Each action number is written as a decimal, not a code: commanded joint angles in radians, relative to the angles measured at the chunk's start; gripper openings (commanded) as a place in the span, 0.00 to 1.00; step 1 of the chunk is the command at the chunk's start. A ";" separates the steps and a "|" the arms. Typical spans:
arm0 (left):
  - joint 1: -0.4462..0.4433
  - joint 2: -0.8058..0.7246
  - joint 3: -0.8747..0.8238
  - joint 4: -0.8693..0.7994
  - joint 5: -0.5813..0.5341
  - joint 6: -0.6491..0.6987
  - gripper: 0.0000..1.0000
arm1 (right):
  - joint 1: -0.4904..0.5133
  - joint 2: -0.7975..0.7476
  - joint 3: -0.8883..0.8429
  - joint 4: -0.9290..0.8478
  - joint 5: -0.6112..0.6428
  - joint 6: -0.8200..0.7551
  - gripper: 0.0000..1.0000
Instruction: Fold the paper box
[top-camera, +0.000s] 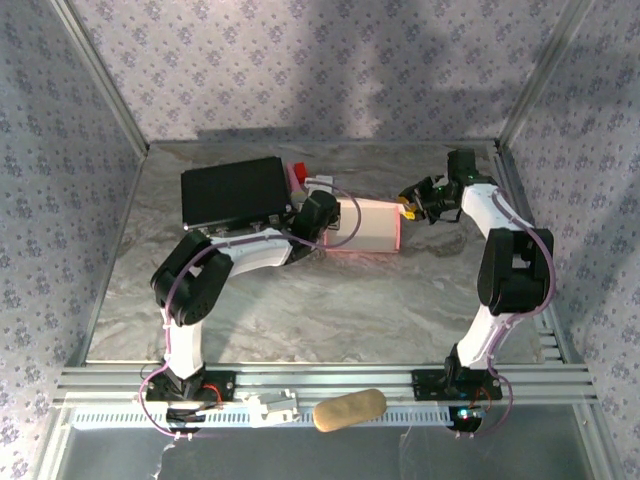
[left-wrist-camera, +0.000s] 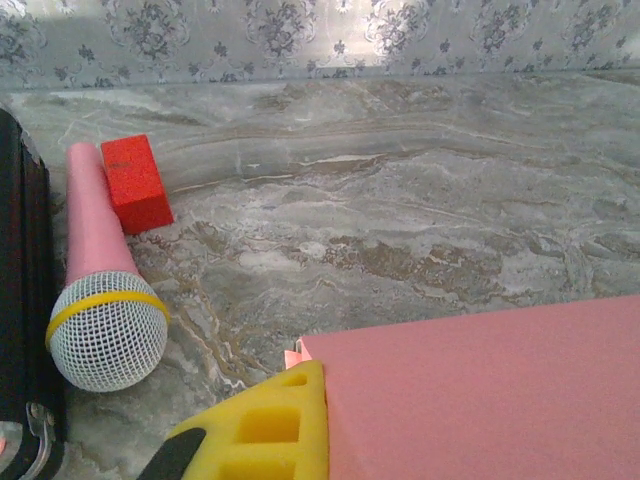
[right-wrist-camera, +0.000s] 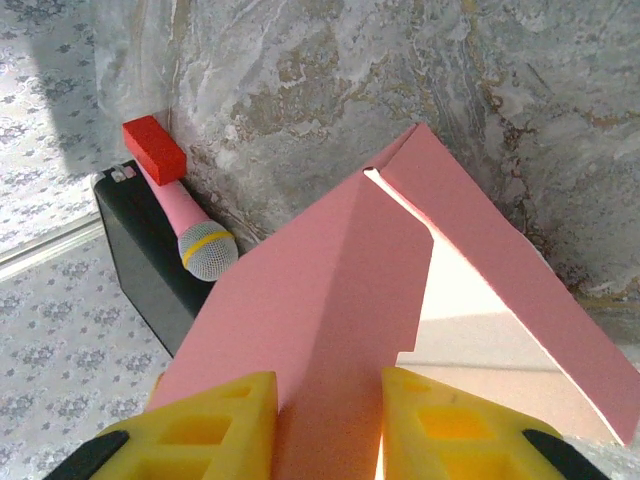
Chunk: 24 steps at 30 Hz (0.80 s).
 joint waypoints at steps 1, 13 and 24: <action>-0.010 -0.063 0.070 -0.061 0.082 -0.013 0.00 | 0.018 -0.036 0.030 -0.063 -0.057 -0.043 0.30; -0.009 -0.076 0.123 -0.131 0.118 -0.018 0.00 | 0.022 -0.050 0.039 -0.051 -0.083 -0.005 0.30; -0.009 -0.055 0.134 -0.124 0.157 -0.030 0.00 | 0.050 -0.037 0.023 0.027 -0.116 0.071 0.36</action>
